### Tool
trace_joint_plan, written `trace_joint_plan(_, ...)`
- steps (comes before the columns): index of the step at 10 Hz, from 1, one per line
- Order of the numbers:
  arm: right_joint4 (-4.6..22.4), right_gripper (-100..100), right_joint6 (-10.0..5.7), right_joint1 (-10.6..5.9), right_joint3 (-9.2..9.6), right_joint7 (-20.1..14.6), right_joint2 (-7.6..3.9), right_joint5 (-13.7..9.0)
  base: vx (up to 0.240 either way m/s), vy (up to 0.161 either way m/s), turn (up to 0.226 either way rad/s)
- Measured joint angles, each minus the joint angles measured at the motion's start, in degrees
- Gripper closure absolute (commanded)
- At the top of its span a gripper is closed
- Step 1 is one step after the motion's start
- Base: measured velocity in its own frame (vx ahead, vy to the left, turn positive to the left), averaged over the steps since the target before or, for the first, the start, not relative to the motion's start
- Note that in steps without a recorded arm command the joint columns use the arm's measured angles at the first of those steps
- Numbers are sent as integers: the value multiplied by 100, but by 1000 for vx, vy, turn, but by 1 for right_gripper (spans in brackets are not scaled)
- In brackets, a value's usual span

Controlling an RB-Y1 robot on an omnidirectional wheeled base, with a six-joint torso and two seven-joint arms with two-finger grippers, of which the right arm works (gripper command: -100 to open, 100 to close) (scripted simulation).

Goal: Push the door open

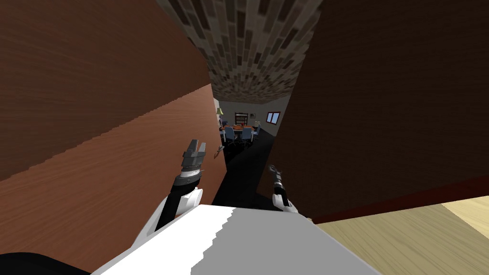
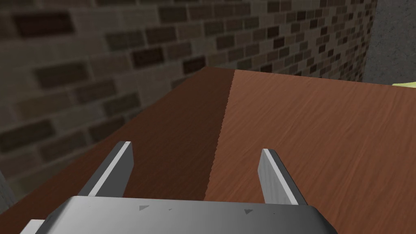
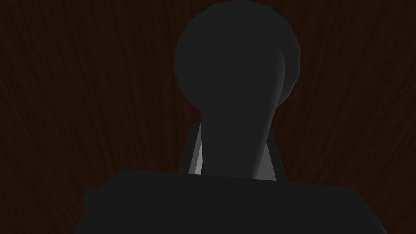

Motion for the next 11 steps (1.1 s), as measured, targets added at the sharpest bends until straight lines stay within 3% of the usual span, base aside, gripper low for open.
trace_joint_plan(1, -130, 100, 68, 80, -46, 21, -8, -24, 200, 59, -61)
trace_joint_plan(2, 53, 100, 12, -19, -105, 29, -45, -58, 191, 42, -50)
trace_joint_plan(4, -173, 100, 120, 78, -176, 79, -41, -95, 100, 7, -27)
trace_joint_plan(6, -48, 100, 81, 45, -246, 100, -54, -140, 178, 15, -45)
trace_joint_plan(10, -75, 100, 82, 89, -406, 174, -57, -245, 181, -14, -28)
trace_joint_plan(11, -216, 100, 135, 175, -448, 197, -41, -272, 226, 0, -62)
